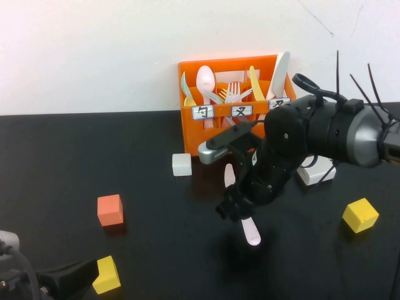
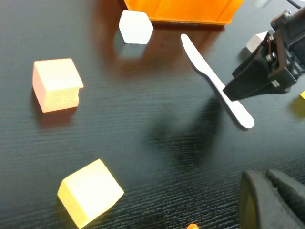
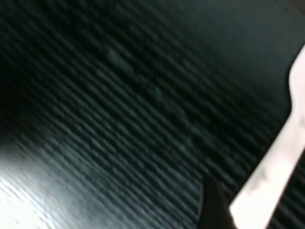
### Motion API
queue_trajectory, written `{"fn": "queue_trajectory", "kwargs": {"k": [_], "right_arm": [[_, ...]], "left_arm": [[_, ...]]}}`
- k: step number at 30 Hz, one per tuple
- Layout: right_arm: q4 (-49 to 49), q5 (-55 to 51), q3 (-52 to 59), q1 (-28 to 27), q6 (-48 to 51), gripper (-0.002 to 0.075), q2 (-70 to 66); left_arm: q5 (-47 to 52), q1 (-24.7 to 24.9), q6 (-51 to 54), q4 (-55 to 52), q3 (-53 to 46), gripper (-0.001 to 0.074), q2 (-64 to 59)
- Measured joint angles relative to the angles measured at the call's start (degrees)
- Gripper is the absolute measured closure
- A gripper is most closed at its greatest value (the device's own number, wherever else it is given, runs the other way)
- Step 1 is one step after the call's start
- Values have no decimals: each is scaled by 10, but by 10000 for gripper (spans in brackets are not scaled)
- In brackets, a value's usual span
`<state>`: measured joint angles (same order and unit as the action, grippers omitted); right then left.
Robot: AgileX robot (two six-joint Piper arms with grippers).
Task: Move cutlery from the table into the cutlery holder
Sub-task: Pick up the knife
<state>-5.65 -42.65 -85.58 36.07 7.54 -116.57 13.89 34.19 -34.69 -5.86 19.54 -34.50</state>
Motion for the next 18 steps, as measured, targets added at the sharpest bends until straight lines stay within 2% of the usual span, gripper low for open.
{"fn": "queue_trajectory", "kwargs": {"k": [6, 18], "right_arm": [[-6, 30, 0, 0, -3, 332, -7], [43, 33, -3, 0, -3, 332, -34]], "left_arm": [[0, 0, 0, 0, 0, 736, 0], [3, 0, 0, 0, 0, 736, 0]]}}
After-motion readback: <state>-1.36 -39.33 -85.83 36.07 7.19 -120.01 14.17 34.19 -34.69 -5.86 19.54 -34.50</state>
